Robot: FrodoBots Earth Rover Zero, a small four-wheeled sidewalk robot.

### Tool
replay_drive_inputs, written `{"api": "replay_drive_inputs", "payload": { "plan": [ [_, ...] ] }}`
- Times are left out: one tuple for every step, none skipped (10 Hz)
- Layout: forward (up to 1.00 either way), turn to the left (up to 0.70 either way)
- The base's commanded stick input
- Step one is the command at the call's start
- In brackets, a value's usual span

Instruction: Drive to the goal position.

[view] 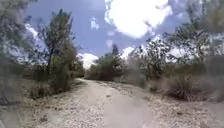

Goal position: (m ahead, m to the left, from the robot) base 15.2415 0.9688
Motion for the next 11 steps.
{"api": "replay_drive_inputs", "payload": {
  "plan": [
    [0.45,0.0],
    [0.45,0.0],
    [0.45,0.0],
    [0.45,0.0],
    [0.45,0.0],
    [0.45,0.0],
    [0.45,0.0],
    [0.45,0.0],
    [0.45,0.0],
    [0.45,0.0],
    [0.45,0.0]
  ]
}}
